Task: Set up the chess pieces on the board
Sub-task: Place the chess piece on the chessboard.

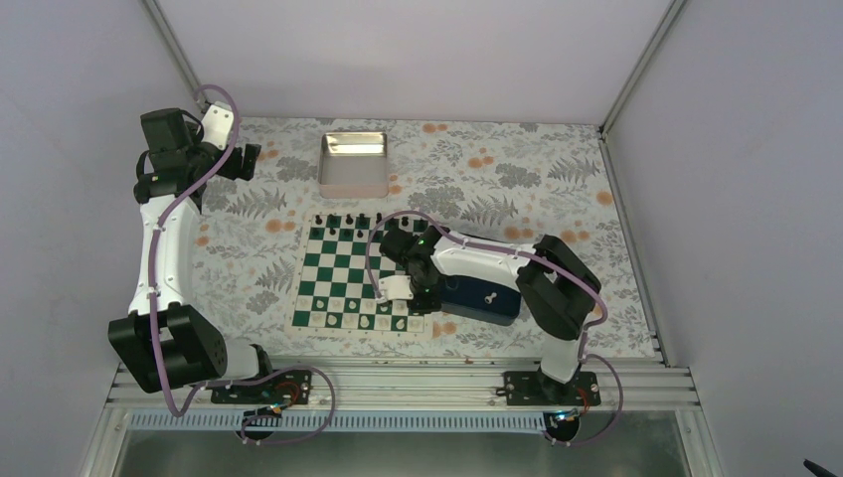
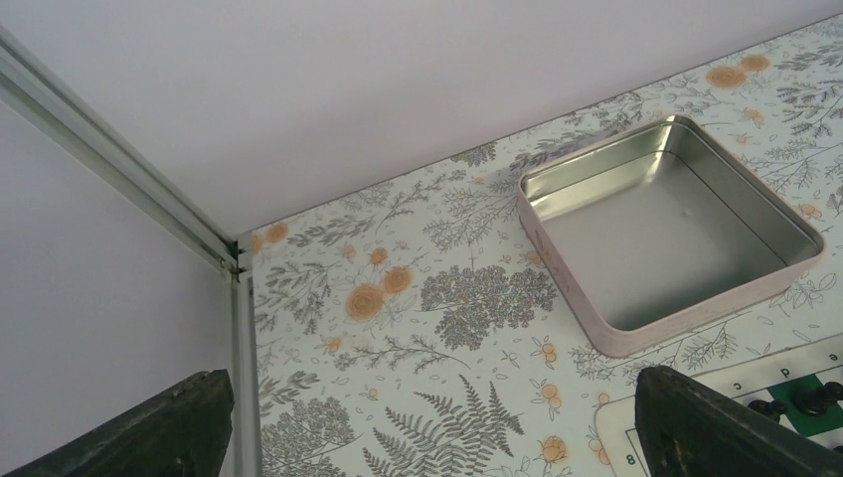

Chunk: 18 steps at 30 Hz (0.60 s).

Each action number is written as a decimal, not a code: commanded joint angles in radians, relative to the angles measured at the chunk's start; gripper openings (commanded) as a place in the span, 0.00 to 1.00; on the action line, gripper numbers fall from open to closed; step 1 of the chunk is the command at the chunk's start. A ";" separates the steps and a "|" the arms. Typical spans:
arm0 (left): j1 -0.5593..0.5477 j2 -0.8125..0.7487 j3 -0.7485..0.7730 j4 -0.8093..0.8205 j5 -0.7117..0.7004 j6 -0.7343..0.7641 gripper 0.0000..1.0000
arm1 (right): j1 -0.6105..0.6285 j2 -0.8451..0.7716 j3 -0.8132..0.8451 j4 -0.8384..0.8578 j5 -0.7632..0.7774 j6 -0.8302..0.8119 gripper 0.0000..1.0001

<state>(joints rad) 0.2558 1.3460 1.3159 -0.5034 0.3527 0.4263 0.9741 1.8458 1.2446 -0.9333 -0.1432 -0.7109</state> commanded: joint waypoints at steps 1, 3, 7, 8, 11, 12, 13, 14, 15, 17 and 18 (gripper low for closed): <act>0.007 -0.011 -0.011 0.012 0.021 0.008 1.00 | 0.000 0.017 -0.002 0.018 0.015 0.007 0.08; 0.007 -0.012 -0.012 0.013 0.019 0.008 1.00 | -0.002 0.022 -0.002 0.020 0.021 0.005 0.08; 0.007 -0.016 -0.016 0.022 0.016 0.007 1.00 | -0.009 0.033 -0.001 0.025 0.023 0.001 0.08; 0.007 -0.015 -0.015 0.020 0.016 0.006 1.00 | -0.009 0.038 0.002 0.027 0.023 0.000 0.08; 0.007 -0.013 -0.014 0.020 0.018 0.007 1.00 | -0.012 0.049 0.006 0.027 0.025 -0.004 0.08; 0.007 -0.010 -0.014 0.018 0.020 0.008 1.00 | -0.012 0.051 0.007 0.025 0.024 -0.004 0.08; 0.007 -0.010 -0.011 0.016 0.021 0.007 1.00 | -0.012 0.052 0.008 0.025 0.024 -0.005 0.09; 0.007 -0.006 -0.013 0.015 0.022 0.008 1.00 | -0.012 0.053 0.009 0.026 0.028 -0.004 0.11; 0.007 -0.005 -0.014 0.017 0.022 0.008 1.00 | -0.012 0.051 0.008 0.031 0.036 -0.003 0.15; 0.007 -0.003 -0.014 0.016 0.022 0.009 1.00 | -0.014 0.041 0.008 0.037 0.046 -0.001 0.20; 0.007 -0.002 -0.013 0.017 0.021 0.008 1.00 | -0.017 0.032 0.012 0.039 0.049 -0.001 0.22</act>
<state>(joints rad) 0.2558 1.3460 1.3056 -0.5026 0.3527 0.4263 0.9668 1.8805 1.2469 -0.9142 -0.1181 -0.7086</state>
